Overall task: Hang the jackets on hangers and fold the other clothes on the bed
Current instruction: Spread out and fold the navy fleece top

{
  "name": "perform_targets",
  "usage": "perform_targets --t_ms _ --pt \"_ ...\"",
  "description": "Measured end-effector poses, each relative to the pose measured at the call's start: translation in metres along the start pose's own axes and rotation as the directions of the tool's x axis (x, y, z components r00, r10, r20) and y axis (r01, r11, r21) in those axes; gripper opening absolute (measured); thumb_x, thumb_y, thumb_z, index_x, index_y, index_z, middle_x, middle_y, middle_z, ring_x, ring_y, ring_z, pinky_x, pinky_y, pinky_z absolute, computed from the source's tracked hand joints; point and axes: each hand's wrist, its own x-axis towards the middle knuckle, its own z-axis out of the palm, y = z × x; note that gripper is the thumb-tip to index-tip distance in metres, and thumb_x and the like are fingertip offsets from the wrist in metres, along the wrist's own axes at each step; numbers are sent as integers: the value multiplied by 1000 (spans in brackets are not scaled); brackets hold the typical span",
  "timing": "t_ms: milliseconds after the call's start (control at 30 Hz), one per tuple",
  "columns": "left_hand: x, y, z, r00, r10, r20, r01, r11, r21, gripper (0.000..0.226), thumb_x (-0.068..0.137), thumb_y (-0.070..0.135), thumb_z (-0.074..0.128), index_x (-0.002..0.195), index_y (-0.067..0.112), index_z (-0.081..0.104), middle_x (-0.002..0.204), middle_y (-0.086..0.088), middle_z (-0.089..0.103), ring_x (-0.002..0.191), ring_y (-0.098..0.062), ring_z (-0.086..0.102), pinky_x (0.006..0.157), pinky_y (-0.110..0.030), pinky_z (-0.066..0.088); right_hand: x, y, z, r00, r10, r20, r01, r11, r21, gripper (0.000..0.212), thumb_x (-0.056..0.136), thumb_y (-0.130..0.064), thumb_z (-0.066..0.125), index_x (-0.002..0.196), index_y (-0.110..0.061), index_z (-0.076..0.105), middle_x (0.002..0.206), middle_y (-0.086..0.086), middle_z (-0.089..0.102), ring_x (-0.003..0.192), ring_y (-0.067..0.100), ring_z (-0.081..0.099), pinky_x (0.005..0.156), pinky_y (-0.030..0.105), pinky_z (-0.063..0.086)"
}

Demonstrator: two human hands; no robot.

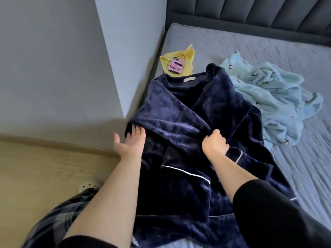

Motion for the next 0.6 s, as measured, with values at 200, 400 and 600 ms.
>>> perform_targets --t_ms 200,400,600 --pt "2 -9 -12 988 -61 -141 111 918 381 45 100 31 35 133 2 47 105 -17 63 93 -30 63 79 -41 48 -2 2 7 999 -15 29 14 999 30 25 93 -23 42 113 -9 46 121 14 57 117 36 47 96 46 34" --pt "5 -40 8 980 -2 -199 199 -26 980 46 90 42 61 119 7 53 107 -13 62 81 -25 67 55 -31 53 -8 4 11 989 -140 40 144 985 -91 26 92 -29 45 110 -10 45 119 12 56 113 34 47 92 45 35" --pt "-1 -27 -9 955 294 21 86 -344 935 17 92 16 56 99 2 57 69 -9 60 49 -18 60 45 -28 51 -5 14 -1 959 -276 -64 242 915 -324 29 94 -43 41 100 -15 39 101 10 65 94 32 59 77 42 34"
